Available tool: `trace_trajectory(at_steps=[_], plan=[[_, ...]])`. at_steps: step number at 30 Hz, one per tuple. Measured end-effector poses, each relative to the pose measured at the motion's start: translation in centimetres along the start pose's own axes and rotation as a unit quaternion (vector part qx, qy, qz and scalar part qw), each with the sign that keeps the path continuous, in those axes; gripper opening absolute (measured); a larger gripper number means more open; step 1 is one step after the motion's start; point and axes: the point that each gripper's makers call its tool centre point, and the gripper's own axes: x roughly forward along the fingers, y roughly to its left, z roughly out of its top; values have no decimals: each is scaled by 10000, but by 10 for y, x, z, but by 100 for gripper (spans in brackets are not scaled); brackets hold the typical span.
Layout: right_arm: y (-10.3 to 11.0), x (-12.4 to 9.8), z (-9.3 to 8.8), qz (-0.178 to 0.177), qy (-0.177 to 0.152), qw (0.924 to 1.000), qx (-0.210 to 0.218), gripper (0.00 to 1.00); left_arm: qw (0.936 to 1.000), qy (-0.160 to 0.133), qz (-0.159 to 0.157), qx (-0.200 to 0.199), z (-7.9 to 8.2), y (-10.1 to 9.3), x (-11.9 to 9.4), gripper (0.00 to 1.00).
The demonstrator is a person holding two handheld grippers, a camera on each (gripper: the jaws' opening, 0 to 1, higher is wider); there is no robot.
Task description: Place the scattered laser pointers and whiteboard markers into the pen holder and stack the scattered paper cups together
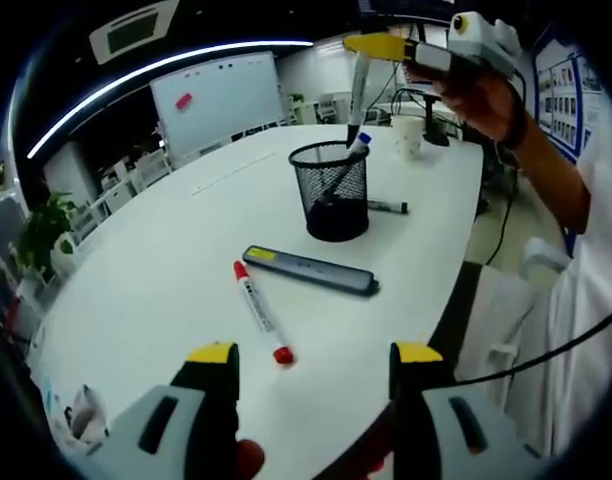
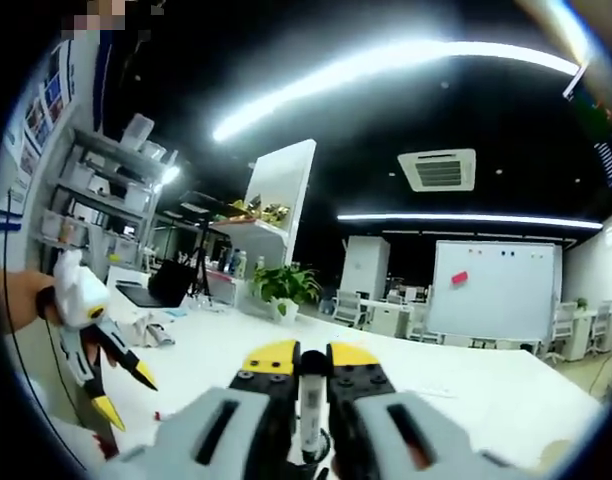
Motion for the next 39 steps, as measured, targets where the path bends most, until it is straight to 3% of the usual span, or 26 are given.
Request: trace_trajectory(at_steps=[18, 39], plan=[[0, -2, -23, -31, 232, 9994, 264, 11, 9999, -77, -74, 45, 5, -2, 4, 61], [2, -3, -36, -13, 426, 9984, 358, 11, 9999, -47, -66, 109, 6, -4, 5, 60]])
